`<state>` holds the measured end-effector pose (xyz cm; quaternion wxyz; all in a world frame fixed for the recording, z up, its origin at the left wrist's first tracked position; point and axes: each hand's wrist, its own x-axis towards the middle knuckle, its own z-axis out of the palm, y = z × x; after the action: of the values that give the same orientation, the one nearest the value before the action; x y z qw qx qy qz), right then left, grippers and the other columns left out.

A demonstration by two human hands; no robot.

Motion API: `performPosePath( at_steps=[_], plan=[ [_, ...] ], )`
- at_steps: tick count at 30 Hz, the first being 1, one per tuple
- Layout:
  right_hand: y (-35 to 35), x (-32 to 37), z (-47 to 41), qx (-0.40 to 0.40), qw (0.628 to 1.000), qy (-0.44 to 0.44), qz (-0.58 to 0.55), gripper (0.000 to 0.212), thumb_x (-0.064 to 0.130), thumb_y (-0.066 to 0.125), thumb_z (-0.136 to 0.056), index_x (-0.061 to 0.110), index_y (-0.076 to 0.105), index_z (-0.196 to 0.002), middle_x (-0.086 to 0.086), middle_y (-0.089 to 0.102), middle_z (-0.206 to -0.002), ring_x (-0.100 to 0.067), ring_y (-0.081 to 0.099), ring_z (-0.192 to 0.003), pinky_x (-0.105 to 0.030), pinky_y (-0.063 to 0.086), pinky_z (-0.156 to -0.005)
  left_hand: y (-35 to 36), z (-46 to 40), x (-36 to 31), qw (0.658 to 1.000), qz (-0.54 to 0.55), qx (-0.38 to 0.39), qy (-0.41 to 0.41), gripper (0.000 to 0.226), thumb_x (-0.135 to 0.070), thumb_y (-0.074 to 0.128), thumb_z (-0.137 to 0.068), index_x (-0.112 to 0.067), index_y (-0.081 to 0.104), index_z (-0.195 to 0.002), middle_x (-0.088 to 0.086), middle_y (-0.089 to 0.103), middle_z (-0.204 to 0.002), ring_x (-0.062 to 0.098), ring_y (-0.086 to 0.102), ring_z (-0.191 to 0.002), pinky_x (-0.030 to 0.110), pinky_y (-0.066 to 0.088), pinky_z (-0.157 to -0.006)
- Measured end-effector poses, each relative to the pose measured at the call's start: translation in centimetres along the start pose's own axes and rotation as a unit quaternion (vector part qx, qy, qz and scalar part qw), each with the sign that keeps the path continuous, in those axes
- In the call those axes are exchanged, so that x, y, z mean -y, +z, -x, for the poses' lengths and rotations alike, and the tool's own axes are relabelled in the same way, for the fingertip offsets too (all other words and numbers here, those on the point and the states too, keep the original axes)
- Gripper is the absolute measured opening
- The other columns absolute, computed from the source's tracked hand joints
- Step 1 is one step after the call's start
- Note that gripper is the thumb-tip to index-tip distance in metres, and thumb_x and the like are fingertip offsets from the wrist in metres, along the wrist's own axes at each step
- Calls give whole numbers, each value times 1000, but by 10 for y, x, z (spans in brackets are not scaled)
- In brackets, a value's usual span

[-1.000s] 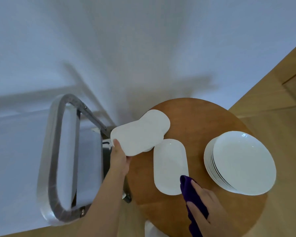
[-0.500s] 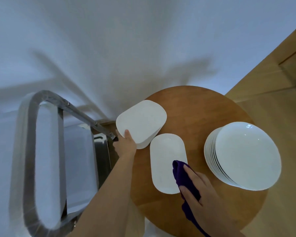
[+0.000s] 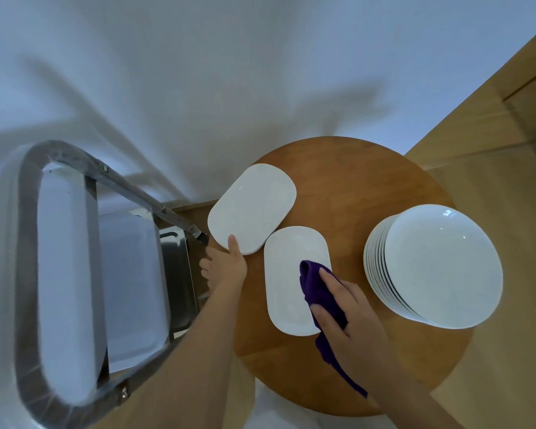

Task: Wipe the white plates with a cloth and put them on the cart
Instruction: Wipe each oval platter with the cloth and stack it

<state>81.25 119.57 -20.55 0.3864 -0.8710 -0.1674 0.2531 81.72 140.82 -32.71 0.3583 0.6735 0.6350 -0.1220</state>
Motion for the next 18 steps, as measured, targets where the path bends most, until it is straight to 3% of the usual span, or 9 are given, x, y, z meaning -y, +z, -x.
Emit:
performPosePath(
  at_steps=[3, 6, 10, 18],
  plan=[
    [1, -1, 0, -3, 1000, 3, 0, 52, 32, 53, -91, 45, 25, -133, 29, 34, -117, -1, 41, -110, 1, 39, -75, 14, 42, 30, 995, 0, 11, 96, 49, -66, 51, -83, -23, 48, -107, 4, 57, -110, 19, 59, -96, 36, 53, -82],
    [0, -3, -1, 3, 1000, 8, 5, 54, 32, 53, -91, 36, 29, -140, 25, 35, -120, -2, 41, -112, 2, 38, -75, 30, 71, 56, 986, -76, 88, 124, 32, -53, 61, -84, -26, 44, -87, -4, 55, -81, 10, 55, -67, 15, 39, -56],
    [-5, -7, 1, -8, 1000, 4, 1, 52, 31, 54, -91, 40, 28, -135, 23, 37, -121, -3, 42, -112, 2, 39, -74, 32, 70, 60, 985, -102, 79, 115, 23, -35, 58, -93, -25, 43, -79, -5, 52, -74, 8, 51, -63, 15, 36, -54],
    [-14, -23, 18, -12, 1000, 13, -7, 51, 30, 53, -91, 45, 24, -131, 24, 36, -120, -2, 41, -110, 5, 36, -74, 32, 77, 54, 984, -109, 55, 127, 12, -27, 55, -95, -20, 46, -93, -4, 50, -77, 9, 53, -69, 21, 46, -61]
  ],
)
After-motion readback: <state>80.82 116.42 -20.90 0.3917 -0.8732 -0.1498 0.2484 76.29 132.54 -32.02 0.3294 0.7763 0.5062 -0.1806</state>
